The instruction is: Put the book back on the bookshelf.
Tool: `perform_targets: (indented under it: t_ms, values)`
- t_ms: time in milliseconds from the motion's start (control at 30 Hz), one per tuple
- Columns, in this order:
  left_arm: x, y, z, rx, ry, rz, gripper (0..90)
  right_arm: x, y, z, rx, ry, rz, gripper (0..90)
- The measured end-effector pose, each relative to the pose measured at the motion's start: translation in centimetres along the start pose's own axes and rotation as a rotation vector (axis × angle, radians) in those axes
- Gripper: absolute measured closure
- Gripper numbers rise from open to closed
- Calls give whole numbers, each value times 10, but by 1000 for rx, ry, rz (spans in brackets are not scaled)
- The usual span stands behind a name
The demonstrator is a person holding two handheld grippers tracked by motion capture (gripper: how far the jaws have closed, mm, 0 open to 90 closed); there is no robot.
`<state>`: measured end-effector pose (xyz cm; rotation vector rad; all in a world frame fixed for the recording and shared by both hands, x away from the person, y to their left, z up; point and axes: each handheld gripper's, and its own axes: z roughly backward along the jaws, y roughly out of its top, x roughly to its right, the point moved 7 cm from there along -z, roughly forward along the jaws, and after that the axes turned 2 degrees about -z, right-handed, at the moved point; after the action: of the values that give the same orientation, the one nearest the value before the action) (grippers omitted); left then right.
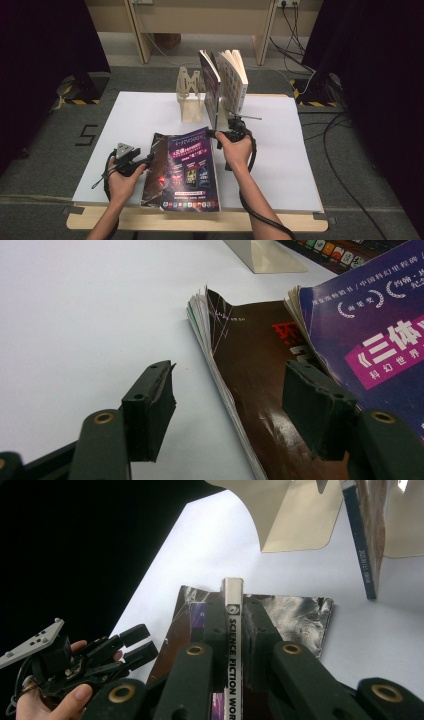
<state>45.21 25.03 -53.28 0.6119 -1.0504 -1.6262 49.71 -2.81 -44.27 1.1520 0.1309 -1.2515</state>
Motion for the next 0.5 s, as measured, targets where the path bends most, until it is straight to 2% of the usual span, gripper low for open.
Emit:
perform_targets:
  t_ms: [500]
  values:
    - [0, 0, 0, -5, 1, 4, 370, -5, 4, 5, 22, 6, 5, 836]
